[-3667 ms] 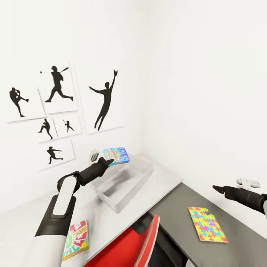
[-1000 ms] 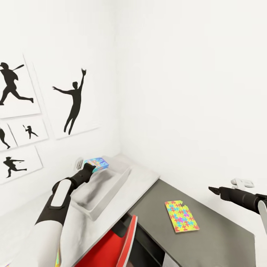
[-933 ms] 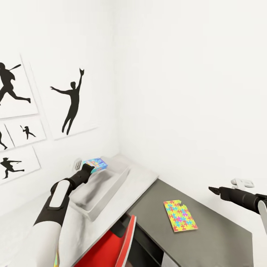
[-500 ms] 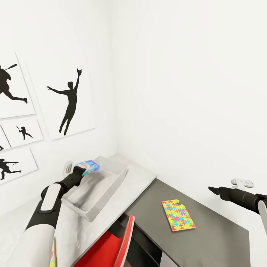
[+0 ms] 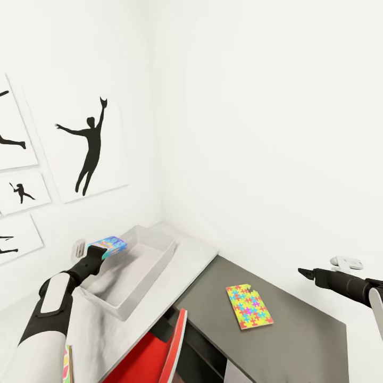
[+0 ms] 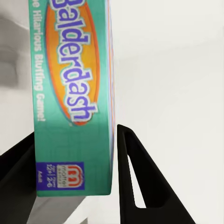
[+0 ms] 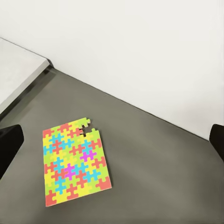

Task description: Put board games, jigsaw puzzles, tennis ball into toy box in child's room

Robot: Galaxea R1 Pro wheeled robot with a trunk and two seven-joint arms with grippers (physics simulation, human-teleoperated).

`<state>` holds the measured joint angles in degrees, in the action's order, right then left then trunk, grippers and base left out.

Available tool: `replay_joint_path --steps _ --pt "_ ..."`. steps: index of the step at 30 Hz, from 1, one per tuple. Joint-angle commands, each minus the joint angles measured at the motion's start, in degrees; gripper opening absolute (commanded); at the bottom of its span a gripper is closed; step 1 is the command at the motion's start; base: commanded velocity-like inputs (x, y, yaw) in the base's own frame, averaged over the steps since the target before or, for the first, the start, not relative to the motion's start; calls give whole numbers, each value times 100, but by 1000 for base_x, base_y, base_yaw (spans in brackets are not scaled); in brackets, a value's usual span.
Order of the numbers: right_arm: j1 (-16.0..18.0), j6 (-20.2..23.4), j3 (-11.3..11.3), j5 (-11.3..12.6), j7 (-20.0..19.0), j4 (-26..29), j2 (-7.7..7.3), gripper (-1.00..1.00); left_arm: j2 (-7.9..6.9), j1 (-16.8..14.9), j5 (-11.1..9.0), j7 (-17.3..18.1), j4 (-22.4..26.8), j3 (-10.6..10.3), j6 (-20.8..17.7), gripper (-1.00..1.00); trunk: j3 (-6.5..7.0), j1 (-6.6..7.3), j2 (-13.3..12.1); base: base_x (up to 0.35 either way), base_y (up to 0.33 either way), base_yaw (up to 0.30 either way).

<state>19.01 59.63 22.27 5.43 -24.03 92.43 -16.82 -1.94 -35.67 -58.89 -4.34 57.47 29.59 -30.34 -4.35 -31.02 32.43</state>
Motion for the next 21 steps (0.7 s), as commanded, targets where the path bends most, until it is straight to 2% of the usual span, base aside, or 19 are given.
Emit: replay_joint_path --steps 1,14,18,21 --pt "6 37 2 54 21 3 -2 100 3 -5 -63 -47 3 15 -32 -100 -12 -3 11 0 0 -13" --pt "6 37 -261 47 21 3 -30 100 17 -74 -40 -109 -111 1 -38 -100 -19 -3 11 0 0 -5" --pt "6 37 -290 47 21 3 -27 100 22 -340 -9 -107 -488 -66 -47 -100 -45 -3 11 0 0 0" --pt "6 37 -302 47 21 3 -13 100 24 -568 8 -83 -846 -234 -38 -100 -69 -3 11 0 0 0"
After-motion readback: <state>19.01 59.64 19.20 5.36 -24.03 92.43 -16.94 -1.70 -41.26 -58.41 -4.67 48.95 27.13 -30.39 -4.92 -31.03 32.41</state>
